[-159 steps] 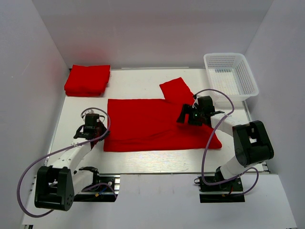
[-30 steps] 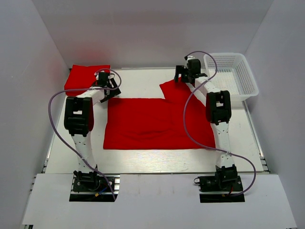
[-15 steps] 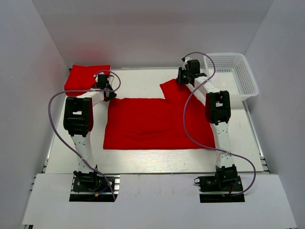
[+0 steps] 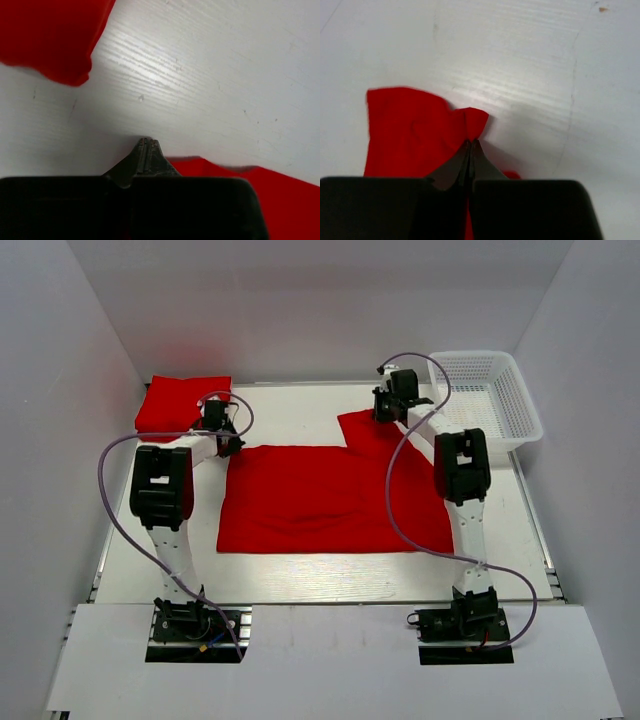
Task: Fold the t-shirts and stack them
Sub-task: Fold the tshirt
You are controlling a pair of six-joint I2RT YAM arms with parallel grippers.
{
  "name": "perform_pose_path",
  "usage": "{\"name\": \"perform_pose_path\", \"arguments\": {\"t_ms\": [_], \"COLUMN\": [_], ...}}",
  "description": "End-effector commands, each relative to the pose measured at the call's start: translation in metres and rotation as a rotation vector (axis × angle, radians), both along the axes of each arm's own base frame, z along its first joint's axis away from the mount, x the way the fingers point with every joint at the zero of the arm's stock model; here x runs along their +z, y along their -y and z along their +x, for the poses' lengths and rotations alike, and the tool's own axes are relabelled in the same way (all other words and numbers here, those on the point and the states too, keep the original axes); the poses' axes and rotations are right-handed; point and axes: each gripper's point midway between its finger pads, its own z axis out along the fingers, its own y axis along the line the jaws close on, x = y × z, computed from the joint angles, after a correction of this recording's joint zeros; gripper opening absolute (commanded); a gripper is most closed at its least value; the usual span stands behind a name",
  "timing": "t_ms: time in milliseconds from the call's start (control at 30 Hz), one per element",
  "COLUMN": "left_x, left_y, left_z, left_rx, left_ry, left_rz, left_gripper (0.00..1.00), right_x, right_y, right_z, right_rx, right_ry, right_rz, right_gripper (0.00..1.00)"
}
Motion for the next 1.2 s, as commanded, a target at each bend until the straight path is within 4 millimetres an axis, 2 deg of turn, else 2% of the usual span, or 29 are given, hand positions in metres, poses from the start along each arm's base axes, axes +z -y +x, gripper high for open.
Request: {"name": "perform_pose_path", "arguments": {"t_ms": [0, 33, 67, 133, 200, 233, 300, 367, 400, 433, 467, 500, 533, 567, 600, 633, 667, 700, 733, 800, 833, 900, 967, 1000, 1167], "left_x": [0.052, 0.058, 0.065, 0.074, 0.075, 0.088, 0.087, 0.092, 0.094, 0.096, 0.089, 0.096, 0.096, 0.087, 0.085, 0.093, 0.082, 0.083, 0.076, 0.083, 0.079, 0.083, 0.073, 0.077, 0.070], "left_y": [0.000, 0.005, 0.002, 0.002, -0.001, -0.002, -0.002, -0.004, -0.004, -0.002, -0.003, 0.000, 0.000, 0.000, 0.000, 0.000, -0.002, -0.002, -0.002, -0.003, -0.005, -0.006, -0.008, -0.012, -0.014], "left_z": [-0.002, -0.002, -0.002, -0.010, -0.019, -0.021, -0.033, -0.047, -0.051, -0.056, -0.064, -0.071, -0.076, -0.087, -0.093, -0.098, -0.111, -0.114, -0.123, -0.129, -0.135, -0.141, -0.149, -0.149, -0.156], "left_rx": [-0.012, -0.021, -0.011, -0.011, -0.002, -0.001, 0.005, 0.005, 0.005, -0.004, -0.004, -0.013, -0.006, -0.013, -0.005, -0.005, -0.005, -0.005, 0.002, 0.002, 0.008, 0.016, 0.022, 0.039, 0.047], "left_ry": [0.110, 0.126, 0.142, 0.163, 0.161, 0.187, 0.175, 0.182, 0.192, 0.194, 0.177, 0.188, 0.187, 0.165, 0.160, 0.188, 0.164, 0.175, 0.159, 0.182, 0.175, 0.190, 0.168, 0.182, 0.162], "left_rz": [0.000, -0.001, 0.007, 0.005, 0.014, 0.011, 0.006, 0.005, 0.004, -0.005, -0.003, -0.005, -0.013, -0.017, -0.025, -0.028, -0.026, -0.027, -0.032, -0.034, -0.027, -0.037, -0.028, -0.035, -0.026], "left_gripper": [0.00, 0.00, 0.00, 0.00, 0.00, 0.00, 0.00, 0.00, 0.00, 0.00, 0.00, 0.00, 0.00, 0.00, 0.00, 0.00, 0.00, 0.00, 0.00, 0.00, 0.00, 0.00, 0.00, 0.00, 0.00], "right_x": [0.115, 0.138, 0.121, 0.155, 0.136, 0.163, 0.151, 0.153, 0.170, 0.157, 0.171, 0.176, 0.172, 0.173, 0.162, 0.151, 0.154, 0.153, 0.153, 0.157, 0.140, 0.153, 0.138, 0.150, 0.127], "right_y": [-0.010, -0.010, -0.008, -0.008, -0.006, -0.005, -0.002, 0.003, 0.003, 0.008, 0.010, 0.013, 0.019, 0.021, 0.028, 0.031, 0.036, 0.043, 0.045, 0.051, 0.054, 0.061, 0.068, 0.072, 0.087], "right_z": [0.004, -0.002, -0.011, -0.023, -0.039, -0.047, -0.067, -0.081, -0.088, -0.104, -0.112, -0.116, -0.137, -0.143, -0.152, -0.163, -0.177, -0.181, -0.192, -0.208, -0.220, -0.229, -0.241, -0.246, -0.275], "right_rx": [0.092, 0.100, 0.125, 0.144, 0.164, 0.167, 0.167, 0.155, 0.151, 0.145, 0.140, 0.125, 0.121, 0.120, 0.094, 0.091, 0.085, 0.057, 0.055, 0.046, 0.049, 0.028, 0.006, -0.007, -0.043], "right_ry": [0.293, 0.338, 0.348, 0.424, 0.400, 0.449, 0.424, 0.427, 0.459, 0.427, 0.451, 0.467, 0.456, 0.462, 0.442, 0.419, 0.420, 0.420, 0.421, 0.433, 0.389, 0.428, 0.397, 0.431, 0.372], "right_rz": [0.060, 0.071, 0.056, 0.051, 0.037, 0.052, 0.061, 0.064, 0.084, 0.082, 0.094, 0.094, 0.092, 0.092, 0.075, 0.069, 0.067, 0.052, 0.051, 0.048, 0.037, 0.037, 0.019, 0.021, -0.015], "right_gripper": [0.00, 0.00, 0.00, 0.00, 0.00, 0.00, 0.00, 0.00, 0.00, 0.00, 0.00, 0.00, 0.00, 0.00, 0.00, 0.00, 0.00, 0.00, 0.00, 0.00, 0.00, 0.00, 0.00, 0.00, 0.00]}}
